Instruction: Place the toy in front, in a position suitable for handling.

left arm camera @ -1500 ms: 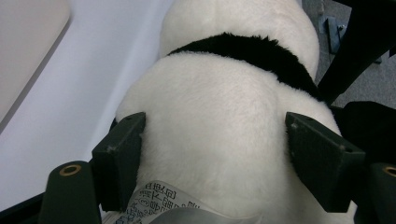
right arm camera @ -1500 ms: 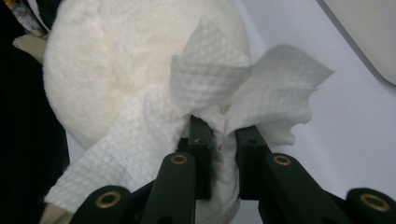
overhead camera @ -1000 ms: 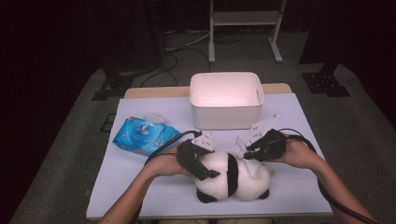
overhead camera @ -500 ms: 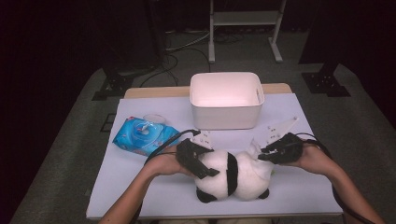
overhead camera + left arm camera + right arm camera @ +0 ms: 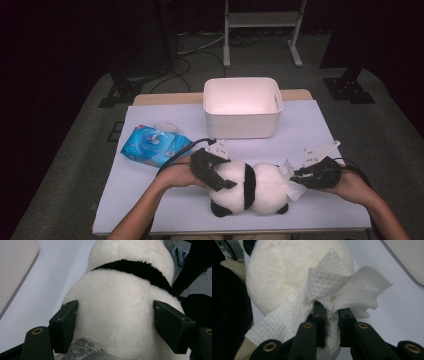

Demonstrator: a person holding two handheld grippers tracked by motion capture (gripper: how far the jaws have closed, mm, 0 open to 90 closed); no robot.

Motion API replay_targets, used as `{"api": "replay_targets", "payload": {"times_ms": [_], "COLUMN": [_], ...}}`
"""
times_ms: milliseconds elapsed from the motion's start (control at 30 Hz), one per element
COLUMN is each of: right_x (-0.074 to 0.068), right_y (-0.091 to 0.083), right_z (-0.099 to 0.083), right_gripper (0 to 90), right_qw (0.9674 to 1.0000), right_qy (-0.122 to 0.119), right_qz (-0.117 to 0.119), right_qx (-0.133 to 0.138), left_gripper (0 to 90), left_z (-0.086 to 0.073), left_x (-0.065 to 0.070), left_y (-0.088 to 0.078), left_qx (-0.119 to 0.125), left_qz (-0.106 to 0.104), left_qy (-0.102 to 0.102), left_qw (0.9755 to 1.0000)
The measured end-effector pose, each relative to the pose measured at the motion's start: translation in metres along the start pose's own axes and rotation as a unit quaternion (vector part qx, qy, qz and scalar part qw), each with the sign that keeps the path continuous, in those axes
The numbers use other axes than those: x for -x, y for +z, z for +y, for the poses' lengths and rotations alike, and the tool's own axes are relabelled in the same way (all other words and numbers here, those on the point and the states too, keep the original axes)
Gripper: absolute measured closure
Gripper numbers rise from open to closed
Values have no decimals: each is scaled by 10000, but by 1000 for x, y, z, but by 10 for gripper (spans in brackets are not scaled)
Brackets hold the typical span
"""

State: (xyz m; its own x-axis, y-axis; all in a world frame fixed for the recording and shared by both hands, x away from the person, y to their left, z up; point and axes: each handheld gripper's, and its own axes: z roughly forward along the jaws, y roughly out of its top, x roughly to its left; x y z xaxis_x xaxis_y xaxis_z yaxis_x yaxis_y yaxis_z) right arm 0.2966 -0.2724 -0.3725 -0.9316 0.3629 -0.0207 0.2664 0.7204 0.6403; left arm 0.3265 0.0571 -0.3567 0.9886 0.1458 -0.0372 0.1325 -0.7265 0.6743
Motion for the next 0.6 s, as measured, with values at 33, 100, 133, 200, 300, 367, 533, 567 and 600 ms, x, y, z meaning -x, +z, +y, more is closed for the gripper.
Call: {"api": "replay_targets", "payload": {"times_ms": [33,100,133,200,300,367,533,567,600], "right_x": [-2,-4,-5,-5,-8,-12,-21,-23,-24], "right_y": [0,-1,-1,-3,-2,1,11,14,15], "right_z": [3,9,12,19,31,39,60,64,66], "right_gripper": [792,791,791,792,792,791,791,787,783], "right_qw": [10000,9998,9997,9996,9990,9985,9964,9957,9954], "right_qy": [-74,-187,-209,-283,-443,-538,-841,-920,-950], "right_qz": [-22,-72,-63,-35,-4,22,100,87,84], "right_qx": [-29,-87,-85,-16,42,12,-58,-98,-128], "left_gripper": [235,234,234,234,231,231,228,227,228], "left_z": [1,1,1,1,2,3,4,4,3], "left_x": [0,0,0,0,0,1,1,1,1], "left_y": [0,0,0,0,2,2,3,3,3], "left_qx": [-14,-26,-17,11,53,31,31,42,43], "left_qz": [1,1,2,-8,-12,-5,-2,3,-3], "left_qy": [7,13,3,-3,-20,16,-20,-29,-38], "left_qw": [10000,10000,10000,10000,10000,10000,10000,10000,10000]}}
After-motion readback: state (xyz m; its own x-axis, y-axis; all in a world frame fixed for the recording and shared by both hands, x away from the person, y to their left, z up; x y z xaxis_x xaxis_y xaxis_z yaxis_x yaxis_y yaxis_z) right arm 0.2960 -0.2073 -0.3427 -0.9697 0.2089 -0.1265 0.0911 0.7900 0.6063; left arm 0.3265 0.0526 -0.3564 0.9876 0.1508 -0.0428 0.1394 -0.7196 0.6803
